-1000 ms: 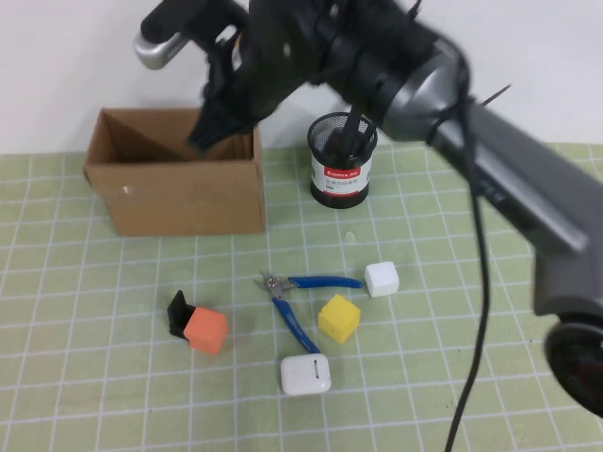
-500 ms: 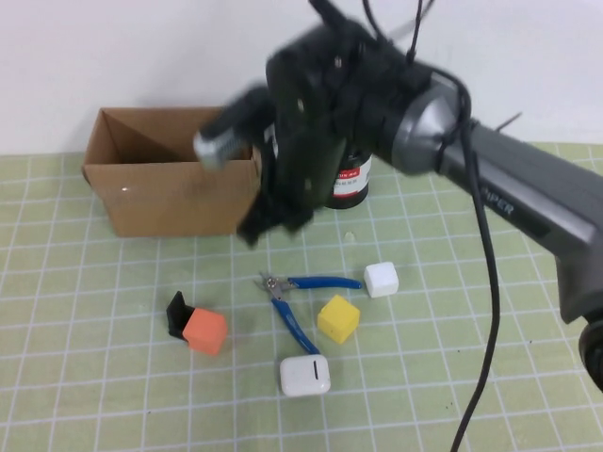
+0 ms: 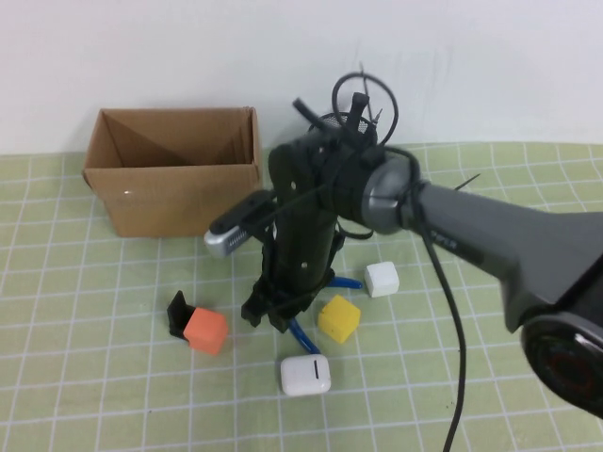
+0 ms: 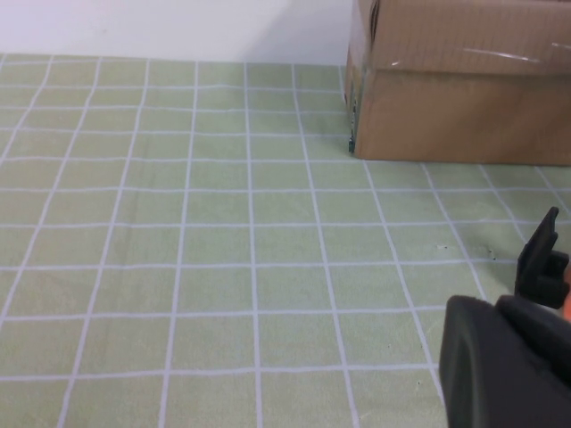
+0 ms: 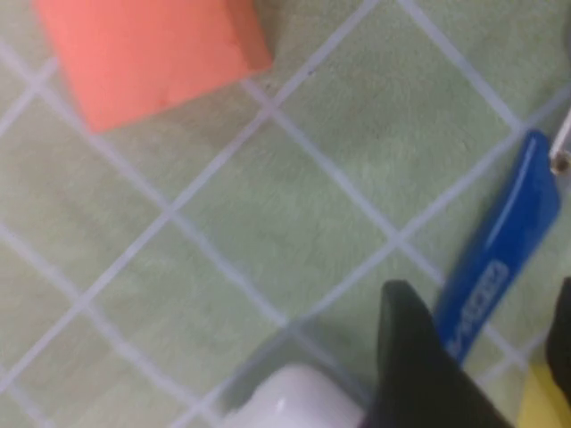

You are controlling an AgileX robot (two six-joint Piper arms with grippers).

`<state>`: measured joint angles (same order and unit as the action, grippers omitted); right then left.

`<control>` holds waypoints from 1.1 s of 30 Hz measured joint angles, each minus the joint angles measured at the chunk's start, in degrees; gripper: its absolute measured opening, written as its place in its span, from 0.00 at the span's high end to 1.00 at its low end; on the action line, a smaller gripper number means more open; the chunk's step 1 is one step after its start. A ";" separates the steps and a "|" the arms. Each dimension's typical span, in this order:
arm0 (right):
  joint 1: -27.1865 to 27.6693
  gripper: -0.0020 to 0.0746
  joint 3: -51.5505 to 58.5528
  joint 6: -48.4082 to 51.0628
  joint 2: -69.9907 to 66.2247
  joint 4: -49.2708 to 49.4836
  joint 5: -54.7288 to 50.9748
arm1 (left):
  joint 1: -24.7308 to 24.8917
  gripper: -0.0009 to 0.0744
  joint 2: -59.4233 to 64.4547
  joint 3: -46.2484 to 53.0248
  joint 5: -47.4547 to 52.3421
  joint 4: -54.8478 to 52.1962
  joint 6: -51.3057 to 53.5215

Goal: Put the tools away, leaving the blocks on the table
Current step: Pick up the pliers from the table

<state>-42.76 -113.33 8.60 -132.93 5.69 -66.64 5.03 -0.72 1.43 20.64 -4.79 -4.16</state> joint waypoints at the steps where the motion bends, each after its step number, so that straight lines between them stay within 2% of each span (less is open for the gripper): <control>1: 0.00 0.61 0.00 0.00 -0.63 0.00 0.44 | 0.00 0.99 0.00 0.00 0.00 0.00 0.00; 11: 0.12 0.62 -0.12 -1.91 -3.44 -1.63 3.61 | 0.00 0.99 0.00 0.00 0.00 0.00 0.00; 13: 0.12 0.68 -0.19 -2.81 -3.58 -2.35 3.61 | 0.00 0.99 0.00 0.00 0.00 0.00 0.00; 17: 0.02 0.87 -0.19 -5.04 -3.59 -3.86 3.83 | 0.00 0.99 0.00 0.00 0.00 0.00 0.00; 18: 0.02 0.89 -0.19 -5.48 -3.37 -3.95 3.83 | 0.00 0.99 0.00 0.00 0.00 0.00 0.00; 22: -0.21 0.90 0.31 -7.02 -1.10 -5.31 1.59 | 0.00 0.99 0.00 0.00 0.00 0.00 0.00; 29: -0.94 0.90 0.43 -9.52 11.96 -8.60 -3.17 | 0.00 0.99 0.00 0.00 0.00 0.00 0.00; 33: -1.26 0.90 0.43 -7.97 16.11 -11.28 0.46 | 0.00 0.99 0.00 0.00 0.00 0.00 0.00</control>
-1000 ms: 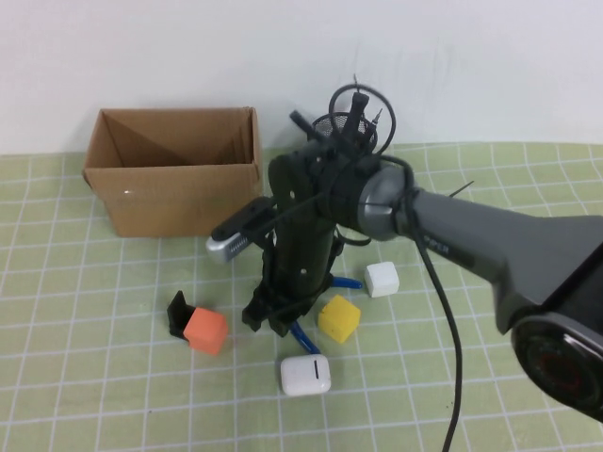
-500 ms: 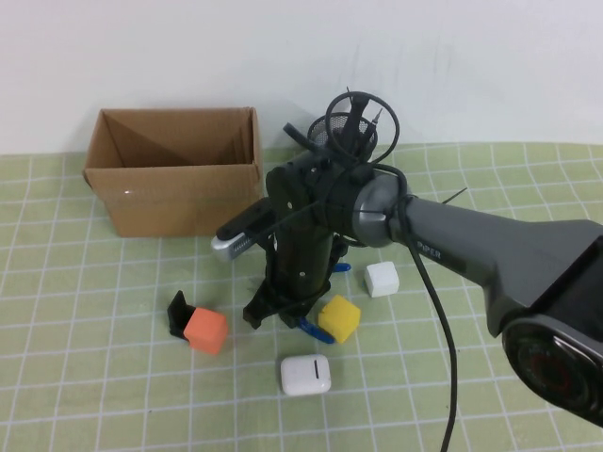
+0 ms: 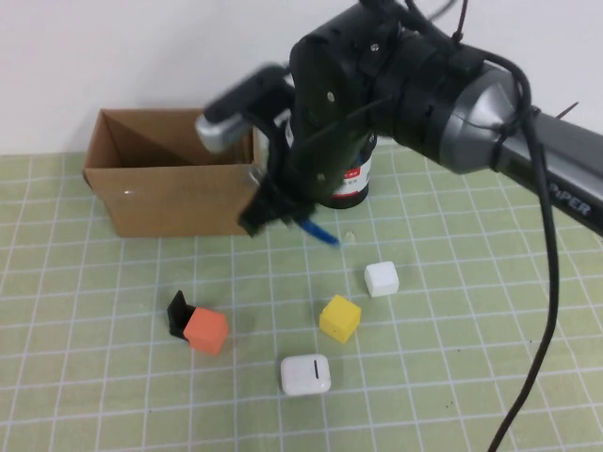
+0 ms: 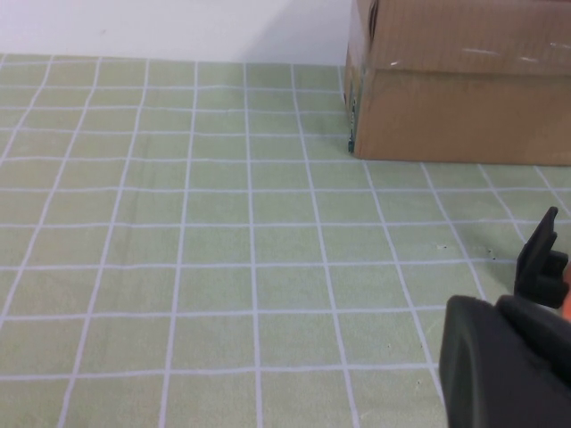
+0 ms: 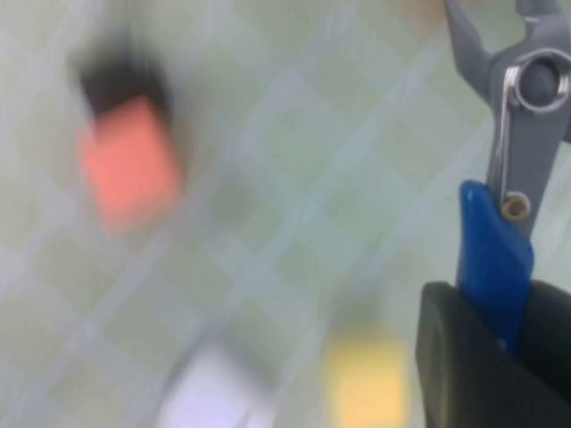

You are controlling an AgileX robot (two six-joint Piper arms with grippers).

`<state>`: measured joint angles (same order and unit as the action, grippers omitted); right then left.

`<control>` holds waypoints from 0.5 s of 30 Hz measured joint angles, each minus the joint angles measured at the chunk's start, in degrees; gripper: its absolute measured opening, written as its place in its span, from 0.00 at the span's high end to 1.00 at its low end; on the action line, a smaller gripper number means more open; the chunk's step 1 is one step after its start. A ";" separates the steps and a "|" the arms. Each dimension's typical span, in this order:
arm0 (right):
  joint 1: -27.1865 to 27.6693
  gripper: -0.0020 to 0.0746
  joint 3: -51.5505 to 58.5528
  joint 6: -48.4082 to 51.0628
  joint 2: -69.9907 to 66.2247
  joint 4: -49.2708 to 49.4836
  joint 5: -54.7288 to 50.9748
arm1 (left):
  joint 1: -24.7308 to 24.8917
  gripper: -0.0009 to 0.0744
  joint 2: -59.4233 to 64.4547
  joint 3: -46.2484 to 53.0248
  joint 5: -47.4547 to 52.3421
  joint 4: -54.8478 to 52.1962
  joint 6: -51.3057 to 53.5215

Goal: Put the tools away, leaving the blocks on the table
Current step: Pick up the pliers from the table, then place the Pliers into the box

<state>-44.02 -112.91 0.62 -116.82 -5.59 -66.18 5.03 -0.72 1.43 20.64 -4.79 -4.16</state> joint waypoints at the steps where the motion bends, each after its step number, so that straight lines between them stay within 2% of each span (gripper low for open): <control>1: -0.06 0.90 0.00 1.35 0.27 -0.30 3.66 | 0.00 0.99 0.00 0.00 0.00 0.00 0.00; 7: -0.24 0.90 0.00 12.98 -1.42 -0.32 31.72 | 0.00 0.99 0.00 0.00 0.00 0.00 0.00; 10: -0.19 0.90 -0.58 15.70 -3.93 -0.32 45.35 | 0.00 0.99 0.00 0.00 0.00 0.00 0.00; 15: -0.19 0.90 -5.07 16.65 -10.01 -0.32 53.09 | 0.00 0.99 0.00 0.00 0.00 0.00 0.00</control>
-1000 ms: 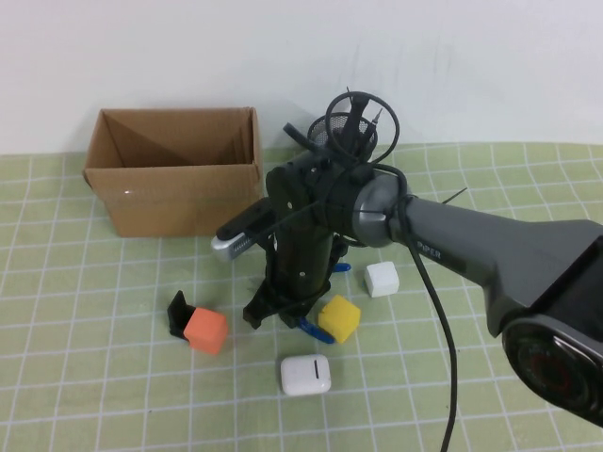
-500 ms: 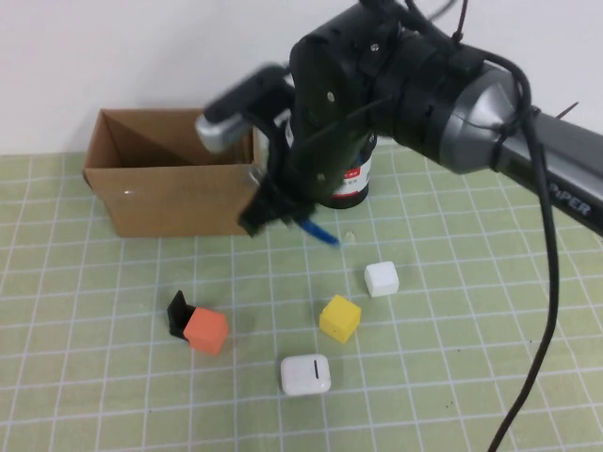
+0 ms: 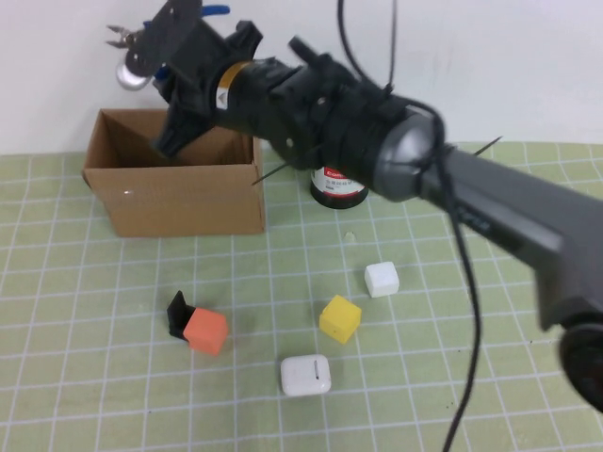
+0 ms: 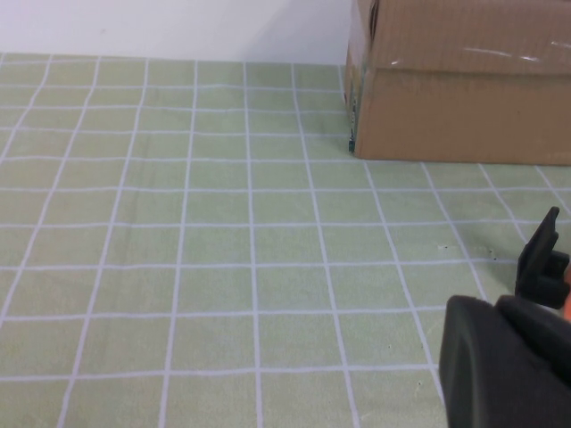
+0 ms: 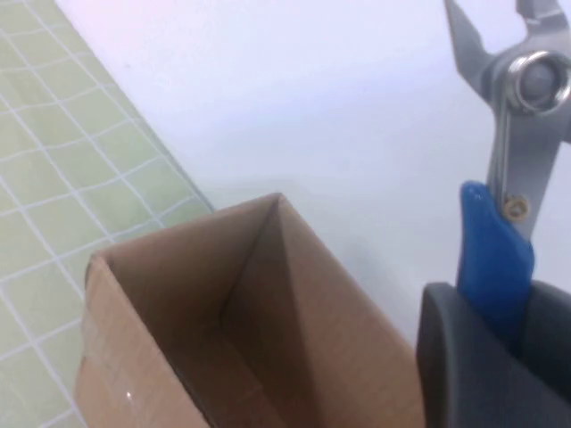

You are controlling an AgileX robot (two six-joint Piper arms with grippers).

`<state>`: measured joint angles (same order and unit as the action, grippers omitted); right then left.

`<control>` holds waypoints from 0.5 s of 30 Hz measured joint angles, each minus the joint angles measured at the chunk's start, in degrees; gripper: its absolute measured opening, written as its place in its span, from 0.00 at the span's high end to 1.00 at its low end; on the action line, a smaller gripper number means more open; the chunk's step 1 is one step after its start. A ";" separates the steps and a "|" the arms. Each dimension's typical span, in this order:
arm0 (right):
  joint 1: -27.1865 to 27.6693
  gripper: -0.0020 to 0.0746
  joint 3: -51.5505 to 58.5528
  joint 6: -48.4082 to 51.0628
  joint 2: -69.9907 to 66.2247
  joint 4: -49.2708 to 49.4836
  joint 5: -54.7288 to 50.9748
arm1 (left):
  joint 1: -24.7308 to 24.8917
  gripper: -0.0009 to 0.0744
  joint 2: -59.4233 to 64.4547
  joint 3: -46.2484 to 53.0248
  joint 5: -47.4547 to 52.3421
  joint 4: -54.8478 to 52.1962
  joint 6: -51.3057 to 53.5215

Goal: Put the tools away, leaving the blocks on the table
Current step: Place the Pliers into the box

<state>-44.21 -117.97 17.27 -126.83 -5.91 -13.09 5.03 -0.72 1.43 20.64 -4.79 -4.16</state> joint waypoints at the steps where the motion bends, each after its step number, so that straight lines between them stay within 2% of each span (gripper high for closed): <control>1: 0.00 0.90 -1.19 0.00 -1.38 0.00 0.16 | 0.00 0.99 0.00 0.00 0.00 0.00 0.00; 10: 0.00 0.89 -4.68 0.27 -9.38 0.00 -2.46 | 0.00 0.99 0.00 0.00 0.00 0.00 0.00; 13: 0.00 0.85 -4.68 0.27 -9.47 0.00 -4.83 | 0.00 0.99 0.00 0.00 0.00 0.00 0.00; 15: 0.00 0.78 -4.81 0.27 -9.37 -0.23 -5.83 | 0.00 0.99 0.00 0.00 0.00 0.00 0.00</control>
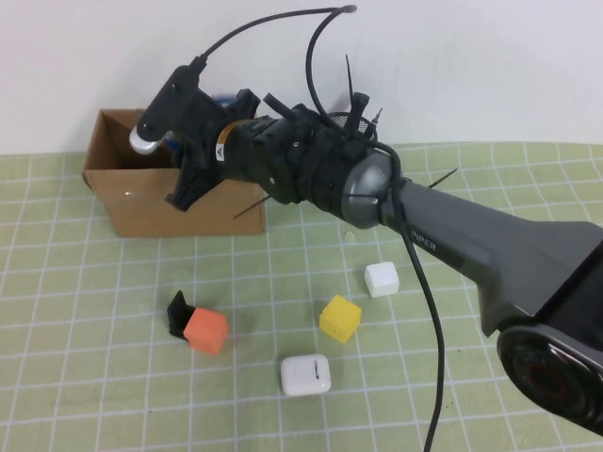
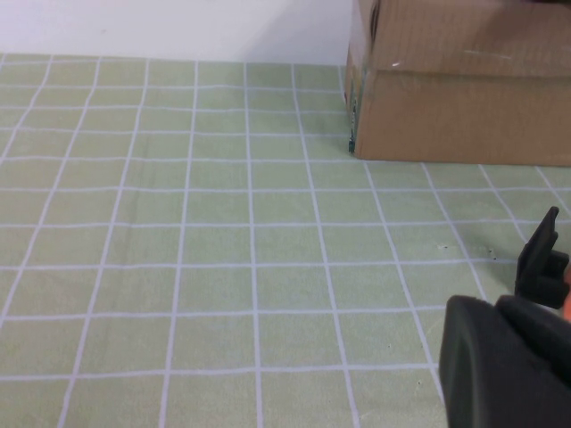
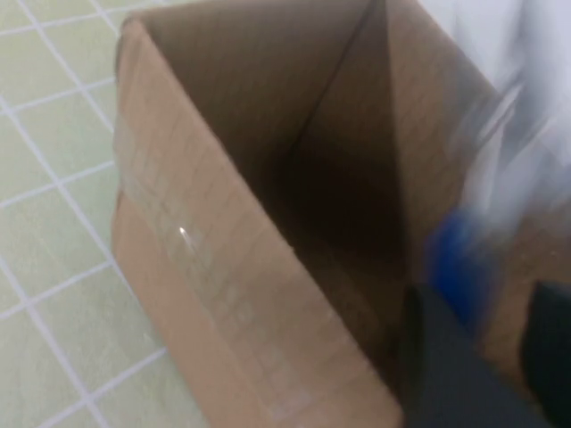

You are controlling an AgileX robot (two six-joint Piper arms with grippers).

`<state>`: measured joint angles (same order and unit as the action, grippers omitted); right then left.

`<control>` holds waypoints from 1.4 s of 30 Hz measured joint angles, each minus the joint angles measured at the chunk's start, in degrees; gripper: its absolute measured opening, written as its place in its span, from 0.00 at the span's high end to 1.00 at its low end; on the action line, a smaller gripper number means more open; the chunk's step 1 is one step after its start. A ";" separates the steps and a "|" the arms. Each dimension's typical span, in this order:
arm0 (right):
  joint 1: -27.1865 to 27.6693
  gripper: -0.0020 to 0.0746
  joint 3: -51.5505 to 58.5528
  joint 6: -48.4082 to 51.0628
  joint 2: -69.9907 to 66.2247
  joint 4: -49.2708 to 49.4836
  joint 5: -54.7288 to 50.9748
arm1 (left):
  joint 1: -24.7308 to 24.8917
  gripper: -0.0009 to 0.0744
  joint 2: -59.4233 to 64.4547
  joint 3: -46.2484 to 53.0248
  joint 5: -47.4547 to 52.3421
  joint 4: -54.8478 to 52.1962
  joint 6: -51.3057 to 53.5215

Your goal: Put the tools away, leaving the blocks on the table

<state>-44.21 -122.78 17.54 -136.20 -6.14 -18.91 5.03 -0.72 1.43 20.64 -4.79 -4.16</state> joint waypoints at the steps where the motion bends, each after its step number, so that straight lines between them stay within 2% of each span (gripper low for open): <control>1: 0.00 0.72 0.00 0.00 0.10 0.00 -0.31 | 0.00 0.99 0.00 0.00 0.00 0.00 0.00; 4: 0.00 0.61 -0.04 0.00 0.61 -0.09 -1.22 | 0.00 0.99 0.00 0.00 0.00 0.00 0.00; 9: 0.00 0.57 -0.04 -1.52 4.67 -0.22 -5.65 | 0.00 0.99 0.00 0.00 0.00 0.00 0.00; 11: 0.00 0.61 -0.04 -3.83 7.50 -0.22 -10.70 | 0.00 0.99 0.00 0.00 0.00 0.00 0.00; 13: 0.00 0.69 -0.04 -6.82 11.03 -0.22 -16.33 | 0.00 0.99 0.00 0.00 0.00 0.00 0.00; 16: 0.00 0.87 -0.28 -8.64 17.20 -0.62 -25.23 | 0.00 0.99 0.00 0.00 0.00 0.00 0.00; 19: 0.00 0.95 -0.50 -9.64 22.19 -1.91 -33.15 | 0.00 0.99 0.00 0.00 0.00 0.00 0.00; 23: 0.00 0.98 -0.50 -11.91 27.44 -2.68 -40.58 | 0.00 0.99 0.00 0.00 0.00 0.00 0.00; 30: 0.11 0.98 -0.50 -21.39 35.29 -7.42 -52.29 | 0.00 0.99 0.00 0.00 0.00 0.00 0.00; 36: 0.22 0.98 0.35 -22.07 40.06 -11.07 -53.36 | 0.00 0.99 0.00 0.00 0.00 0.00 0.00; 42: 0.93 0.98 7.10 -19.91 47.51 -13.02 -53.47 | 0.00 0.99 0.00 0.00 0.00 0.00 0.00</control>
<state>-43.29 -115.68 -2.37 -88.68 -19.17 -72.39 5.03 -0.72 1.43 20.64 -4.79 -4.16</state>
